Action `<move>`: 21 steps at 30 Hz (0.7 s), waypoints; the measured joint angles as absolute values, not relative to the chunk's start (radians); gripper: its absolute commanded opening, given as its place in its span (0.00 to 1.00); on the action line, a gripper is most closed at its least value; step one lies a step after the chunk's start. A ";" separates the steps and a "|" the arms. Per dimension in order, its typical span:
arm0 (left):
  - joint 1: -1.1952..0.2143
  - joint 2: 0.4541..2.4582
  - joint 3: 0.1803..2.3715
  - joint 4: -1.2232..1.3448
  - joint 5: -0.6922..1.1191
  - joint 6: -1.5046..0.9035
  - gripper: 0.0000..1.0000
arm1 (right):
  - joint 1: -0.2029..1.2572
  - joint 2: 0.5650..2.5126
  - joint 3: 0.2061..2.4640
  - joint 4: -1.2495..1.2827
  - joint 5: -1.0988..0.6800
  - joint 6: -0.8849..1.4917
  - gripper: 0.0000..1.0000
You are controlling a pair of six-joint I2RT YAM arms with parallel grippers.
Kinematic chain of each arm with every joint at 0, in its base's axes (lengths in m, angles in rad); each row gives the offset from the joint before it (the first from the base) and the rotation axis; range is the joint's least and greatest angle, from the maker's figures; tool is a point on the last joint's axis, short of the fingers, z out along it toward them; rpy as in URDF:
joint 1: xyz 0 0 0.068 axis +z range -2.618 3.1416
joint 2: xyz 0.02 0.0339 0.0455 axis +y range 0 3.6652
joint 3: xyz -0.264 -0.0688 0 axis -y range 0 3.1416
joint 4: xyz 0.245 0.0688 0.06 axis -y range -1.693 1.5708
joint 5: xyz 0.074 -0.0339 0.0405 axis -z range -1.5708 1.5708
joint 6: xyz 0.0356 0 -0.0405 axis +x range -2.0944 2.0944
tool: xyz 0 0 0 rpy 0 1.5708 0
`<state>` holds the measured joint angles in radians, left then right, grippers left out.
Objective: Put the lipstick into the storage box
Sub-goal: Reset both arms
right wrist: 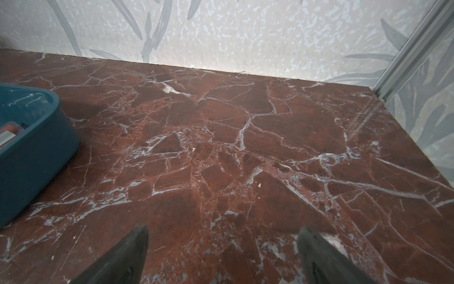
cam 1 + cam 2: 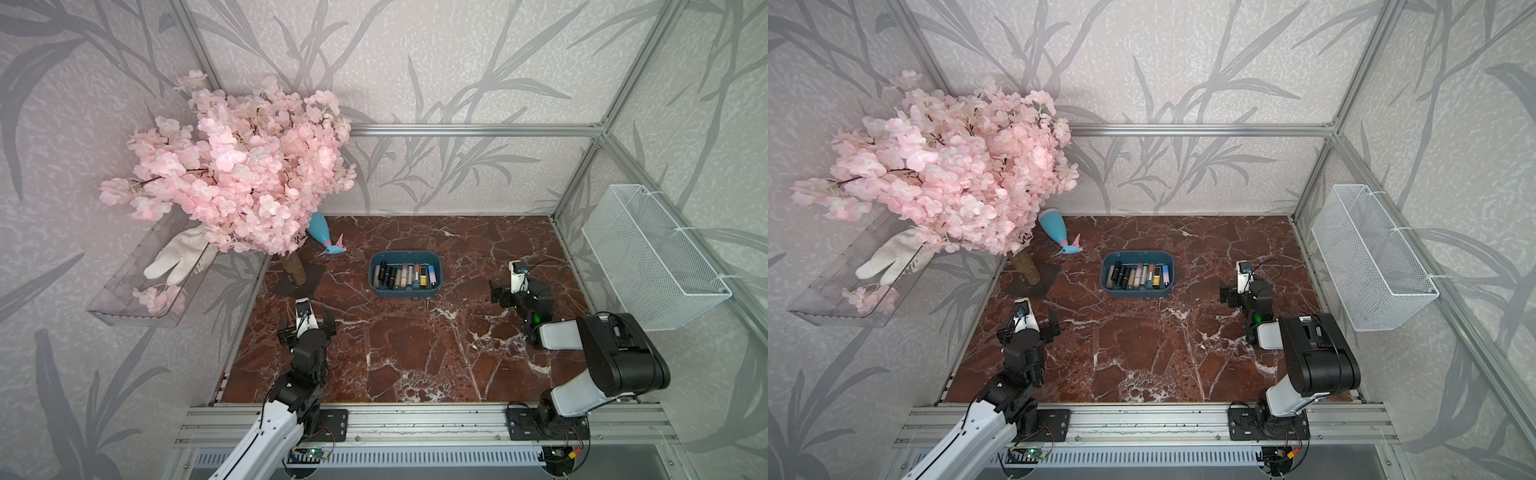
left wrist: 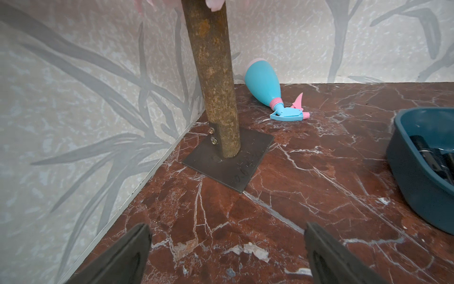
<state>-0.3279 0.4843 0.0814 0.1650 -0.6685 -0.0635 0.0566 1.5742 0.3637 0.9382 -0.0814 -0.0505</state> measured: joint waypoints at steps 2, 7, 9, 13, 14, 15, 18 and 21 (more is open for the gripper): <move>-0.283 0.553 0.081 0.229 -0.638 -0.055 1.00 | 0.056 1.574 0.364 0.938 -0.084 -0.051 0.99; -0.197 0.747 0.086 0.378 -0.561 -0.031 1.00 | 0.053 1.574 0.364 0.938 -0.087 -0.054 0.99; -0.168 0.847 0.103 0.437 -0.522 -0.011 1.00 | 0.053 1.574 0.364 0.938 -0.088 -0.054 0.99; -0.112 1.069 0.170 0.564 -0.443 0.013 1.00 | 0.053 1.574 0.364 0.938 -0.088 -0.054 0.99; -0.096 1.127 0.193 0.602 -0.423 0.015 1.00 | 0.053 1.574 0.364 0.938 -0.088 -0.054 0.99; -0.081 1.177 0.215 0.632 -0.406 0.014 1.00 | 0.053 1.574 0.364 0.937 -0.088 -0.055 0.99; -0.046 1.298 0.303 0.662 -0.361 -0.005 1.00 | 0.053 1.574 0.364 0.937 -0.088 -0.055 0.99; -0.023 1.391 0.368 0.721 -0.302 -0.024 1.00 | 0.053 1.574 0.364 0.937 -0.088 -0.055 0.99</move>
